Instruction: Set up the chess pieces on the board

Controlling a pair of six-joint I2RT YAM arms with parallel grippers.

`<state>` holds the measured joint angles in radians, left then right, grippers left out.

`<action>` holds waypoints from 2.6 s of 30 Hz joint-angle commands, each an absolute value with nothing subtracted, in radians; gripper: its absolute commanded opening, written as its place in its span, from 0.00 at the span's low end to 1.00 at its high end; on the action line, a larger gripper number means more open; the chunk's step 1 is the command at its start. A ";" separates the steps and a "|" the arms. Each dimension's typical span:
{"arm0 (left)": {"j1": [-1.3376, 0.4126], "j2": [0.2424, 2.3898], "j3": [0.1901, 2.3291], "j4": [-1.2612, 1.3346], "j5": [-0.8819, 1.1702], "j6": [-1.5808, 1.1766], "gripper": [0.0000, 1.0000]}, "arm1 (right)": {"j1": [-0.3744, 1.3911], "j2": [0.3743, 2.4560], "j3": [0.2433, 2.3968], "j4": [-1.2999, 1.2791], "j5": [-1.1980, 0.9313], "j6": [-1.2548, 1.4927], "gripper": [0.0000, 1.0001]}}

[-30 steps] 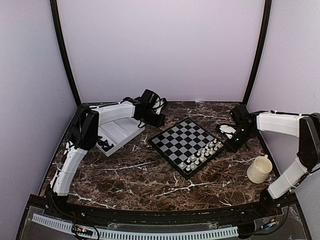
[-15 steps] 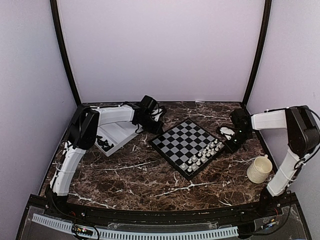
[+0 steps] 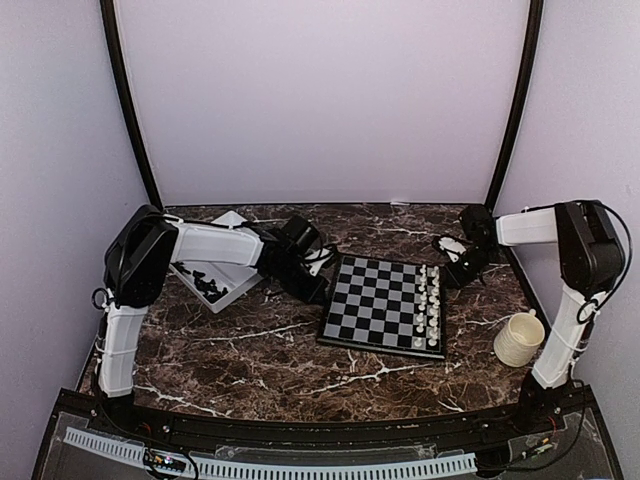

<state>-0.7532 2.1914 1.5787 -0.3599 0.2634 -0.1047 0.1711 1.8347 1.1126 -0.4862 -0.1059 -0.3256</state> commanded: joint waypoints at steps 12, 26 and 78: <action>-0.848 2.021 1.380 -0.331 0.202 -0.124 0.02 | 0.172 1.906 1.152 -0.487 -0.182 -0.292 0.11; -0.774 1.883 1.359 -0.385 0.056 -0.072 0.04 | 0.172 1.865 1.148 -0.503 -0.222 -0.273 0.11; -0.181 1.890 1.382 -0.597 -0.188 -0.074 0.38 | -0.149 1.481 1.007 -0.419 -0.617 -0.390 0.60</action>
